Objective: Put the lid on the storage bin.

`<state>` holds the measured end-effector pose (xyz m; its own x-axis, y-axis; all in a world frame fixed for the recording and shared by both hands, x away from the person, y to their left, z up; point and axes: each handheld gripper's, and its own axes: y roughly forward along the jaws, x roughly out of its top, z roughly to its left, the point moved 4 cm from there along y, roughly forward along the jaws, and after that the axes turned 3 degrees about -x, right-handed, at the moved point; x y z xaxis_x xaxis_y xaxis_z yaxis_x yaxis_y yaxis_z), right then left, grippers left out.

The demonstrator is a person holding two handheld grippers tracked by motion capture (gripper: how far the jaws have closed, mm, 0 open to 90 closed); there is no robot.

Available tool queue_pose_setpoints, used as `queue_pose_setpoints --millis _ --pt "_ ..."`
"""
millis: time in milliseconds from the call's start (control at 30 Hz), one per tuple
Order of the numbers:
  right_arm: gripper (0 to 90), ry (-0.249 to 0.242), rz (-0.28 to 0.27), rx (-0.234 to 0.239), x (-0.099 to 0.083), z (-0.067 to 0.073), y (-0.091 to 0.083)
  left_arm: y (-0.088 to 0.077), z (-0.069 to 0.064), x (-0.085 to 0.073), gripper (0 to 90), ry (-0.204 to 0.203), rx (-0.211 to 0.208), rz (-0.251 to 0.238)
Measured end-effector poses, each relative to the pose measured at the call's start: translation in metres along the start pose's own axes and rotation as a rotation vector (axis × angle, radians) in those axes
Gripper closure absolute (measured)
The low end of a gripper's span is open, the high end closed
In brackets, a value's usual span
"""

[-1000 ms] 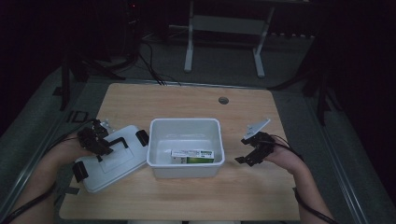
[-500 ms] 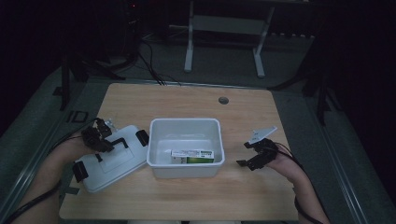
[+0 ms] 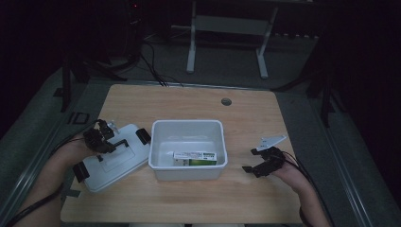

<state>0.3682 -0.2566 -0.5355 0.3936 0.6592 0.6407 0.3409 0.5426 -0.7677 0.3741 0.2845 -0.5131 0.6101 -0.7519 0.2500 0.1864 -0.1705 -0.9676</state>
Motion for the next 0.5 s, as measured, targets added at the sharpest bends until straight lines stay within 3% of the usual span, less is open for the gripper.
queue_pose_setpoints --millis 167,500 --pt "16.4 0.001 -0.007 0.002 0.000 0.000 -0.002 -0.003 -0.001 -0.003 83.8 0.005 -0.007 0.003" --pt "16.4 0.011 -0.022 0.006 -0.001 0.000 -0.005 -0.035 -0.005 -0.010 83.7 0.016 -0.004 0.021"
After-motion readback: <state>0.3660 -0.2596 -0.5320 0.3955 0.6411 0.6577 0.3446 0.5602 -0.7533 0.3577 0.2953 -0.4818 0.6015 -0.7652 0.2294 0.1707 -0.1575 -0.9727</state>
